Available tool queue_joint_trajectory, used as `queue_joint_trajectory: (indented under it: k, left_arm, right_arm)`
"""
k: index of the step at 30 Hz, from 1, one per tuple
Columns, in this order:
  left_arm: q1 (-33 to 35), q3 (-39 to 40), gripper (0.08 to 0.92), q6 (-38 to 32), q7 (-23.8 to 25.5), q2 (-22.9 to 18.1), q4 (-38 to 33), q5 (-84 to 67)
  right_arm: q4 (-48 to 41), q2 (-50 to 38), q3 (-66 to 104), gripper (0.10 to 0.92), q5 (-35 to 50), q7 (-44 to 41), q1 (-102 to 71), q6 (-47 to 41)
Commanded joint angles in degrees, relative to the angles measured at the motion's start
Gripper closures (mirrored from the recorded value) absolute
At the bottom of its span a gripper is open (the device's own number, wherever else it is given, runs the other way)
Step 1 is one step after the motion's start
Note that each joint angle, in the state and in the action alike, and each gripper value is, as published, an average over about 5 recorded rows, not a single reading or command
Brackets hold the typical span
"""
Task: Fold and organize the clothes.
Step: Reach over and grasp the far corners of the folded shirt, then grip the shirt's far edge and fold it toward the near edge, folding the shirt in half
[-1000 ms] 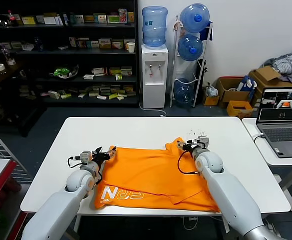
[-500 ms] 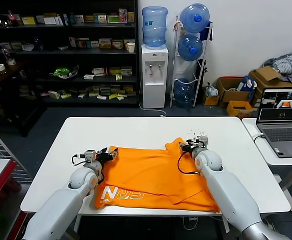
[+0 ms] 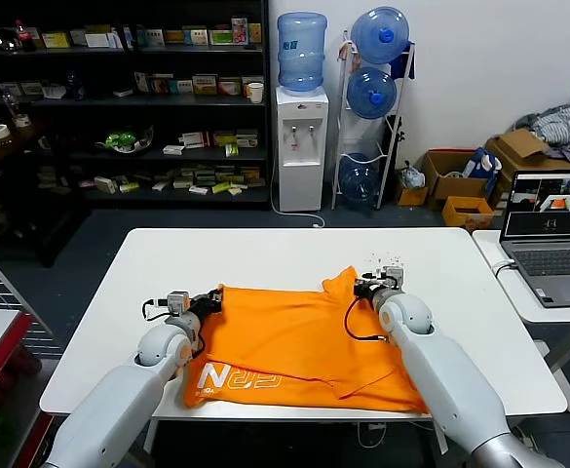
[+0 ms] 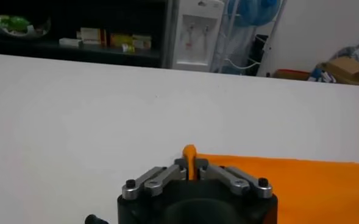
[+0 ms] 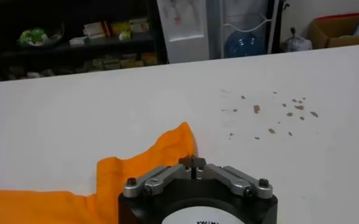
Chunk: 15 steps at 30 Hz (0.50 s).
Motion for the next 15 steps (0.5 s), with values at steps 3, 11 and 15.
queue_joint_trajectory:
  k: [3,11,15]
  left_arm:
    - [1.55,-1.53,0.902,-0.69,-0.31,0.54,-3.77,0.01]
    - [8.15,-5.44,0.906,-0.57,-1.55,4.36,-16.23,-0.36]
    - [12.95,-6.63,0.906,-0.29,-2.60,7.14,-22.95,-1.10]
  right_arm:
    - [3.25,-1.21,0.50,0.901,-0.18,-1.07,-1.70,3.61]
    - [16.86,-6.56,3.71,0.901,2.02,-0.30,-10.14,4.56]
    - [25.09,-10.31,5.73,0.901,3.68,0.64,-16.62,3.90]
